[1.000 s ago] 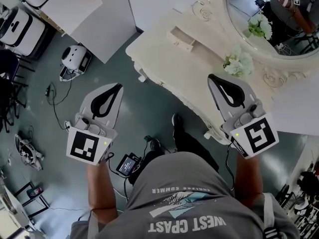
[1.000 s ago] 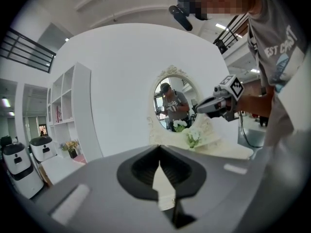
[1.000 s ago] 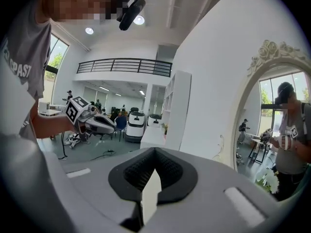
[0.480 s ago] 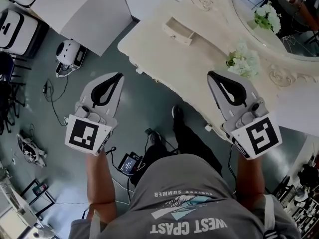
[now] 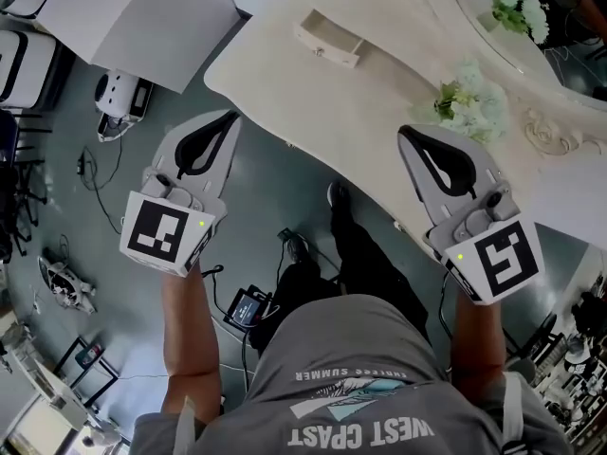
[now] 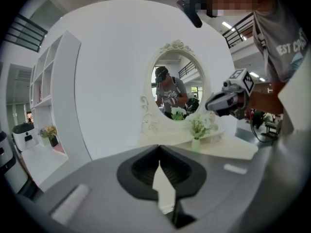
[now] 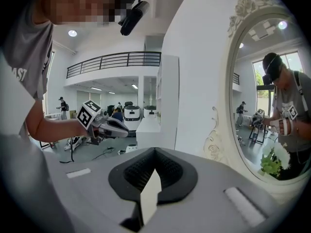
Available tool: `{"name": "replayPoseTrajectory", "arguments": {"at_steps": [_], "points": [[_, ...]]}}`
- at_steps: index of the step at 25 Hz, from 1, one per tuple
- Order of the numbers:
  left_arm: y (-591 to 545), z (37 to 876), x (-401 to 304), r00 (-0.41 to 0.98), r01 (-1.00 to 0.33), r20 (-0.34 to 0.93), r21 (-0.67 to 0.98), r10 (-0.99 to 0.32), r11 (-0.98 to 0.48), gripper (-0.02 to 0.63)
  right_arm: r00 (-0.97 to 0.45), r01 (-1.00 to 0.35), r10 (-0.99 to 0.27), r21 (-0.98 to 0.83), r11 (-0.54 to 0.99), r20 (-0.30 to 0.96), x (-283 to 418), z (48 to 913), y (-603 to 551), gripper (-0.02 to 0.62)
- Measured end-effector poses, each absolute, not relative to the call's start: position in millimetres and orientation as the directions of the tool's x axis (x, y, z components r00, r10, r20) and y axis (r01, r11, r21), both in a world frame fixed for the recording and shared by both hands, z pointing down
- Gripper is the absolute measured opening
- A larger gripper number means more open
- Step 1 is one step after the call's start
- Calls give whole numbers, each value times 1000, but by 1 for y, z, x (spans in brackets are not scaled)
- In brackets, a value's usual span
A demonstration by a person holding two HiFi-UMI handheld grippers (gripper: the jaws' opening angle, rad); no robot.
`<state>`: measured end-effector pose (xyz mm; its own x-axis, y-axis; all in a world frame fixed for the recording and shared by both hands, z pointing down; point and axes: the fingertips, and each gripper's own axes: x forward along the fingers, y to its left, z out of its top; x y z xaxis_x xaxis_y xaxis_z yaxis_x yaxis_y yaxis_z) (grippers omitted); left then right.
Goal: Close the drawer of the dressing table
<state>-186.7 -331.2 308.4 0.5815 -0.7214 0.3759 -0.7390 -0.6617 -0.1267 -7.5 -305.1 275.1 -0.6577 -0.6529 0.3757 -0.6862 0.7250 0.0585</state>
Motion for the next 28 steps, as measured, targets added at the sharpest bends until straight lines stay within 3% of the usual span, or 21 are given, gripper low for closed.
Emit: {"name": "replayPoseTrajectory", "arguments": {"at_steps": [28], "points": [[-435, 444, -123, 621, -688, 506, -16, -599, -726, 3, -642, -709, -605, -66, 702, 471, 34, 371, -328, 2]]}}
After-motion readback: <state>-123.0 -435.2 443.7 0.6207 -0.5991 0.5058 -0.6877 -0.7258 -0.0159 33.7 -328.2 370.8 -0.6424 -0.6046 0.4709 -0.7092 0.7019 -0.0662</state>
